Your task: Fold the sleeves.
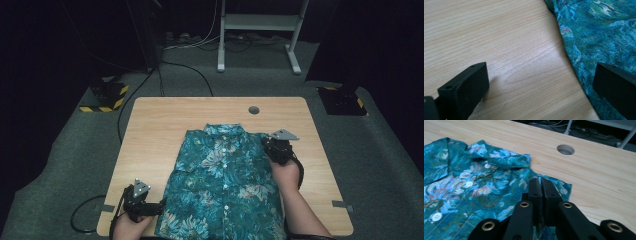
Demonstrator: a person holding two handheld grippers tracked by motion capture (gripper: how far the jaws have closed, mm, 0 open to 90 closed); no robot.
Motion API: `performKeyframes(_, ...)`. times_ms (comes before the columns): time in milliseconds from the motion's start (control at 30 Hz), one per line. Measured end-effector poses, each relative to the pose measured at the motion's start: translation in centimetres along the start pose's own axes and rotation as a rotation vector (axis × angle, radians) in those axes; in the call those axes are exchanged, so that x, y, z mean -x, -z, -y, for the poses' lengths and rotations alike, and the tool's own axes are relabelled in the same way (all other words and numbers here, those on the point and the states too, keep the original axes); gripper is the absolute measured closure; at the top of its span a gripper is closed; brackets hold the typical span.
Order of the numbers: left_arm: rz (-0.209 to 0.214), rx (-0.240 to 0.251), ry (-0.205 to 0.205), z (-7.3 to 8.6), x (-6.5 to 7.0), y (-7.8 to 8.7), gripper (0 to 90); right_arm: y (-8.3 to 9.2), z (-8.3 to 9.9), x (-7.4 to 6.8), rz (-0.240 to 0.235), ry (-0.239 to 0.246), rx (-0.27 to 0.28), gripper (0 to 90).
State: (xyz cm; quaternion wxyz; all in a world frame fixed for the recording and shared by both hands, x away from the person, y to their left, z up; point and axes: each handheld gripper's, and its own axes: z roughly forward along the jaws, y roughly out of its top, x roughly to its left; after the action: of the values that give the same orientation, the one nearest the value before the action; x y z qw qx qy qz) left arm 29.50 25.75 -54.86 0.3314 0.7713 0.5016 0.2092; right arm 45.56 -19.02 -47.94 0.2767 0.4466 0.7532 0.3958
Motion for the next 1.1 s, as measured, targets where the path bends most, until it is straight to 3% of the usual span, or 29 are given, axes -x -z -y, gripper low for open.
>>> performKeyframes(367,0.001,0.000,-0.001,0.0,0.0,0.0,0.7,-2.0,1.0,-2.0,-0.017,0.025,-0.042,86.1)
performKeyframes(733,0.002,0.000,-0.001,0.0,0.0,0.0,0.7,-4.4,1.8,-1.7,0.001,0.029,-0.112,84.9)
performKeyframes(1100,0.001,0.000,-0.001,0.0,0.0,0.0,0.7,-5.7,2.4,-1.5,0.021,0.029,-0.159,82.6)
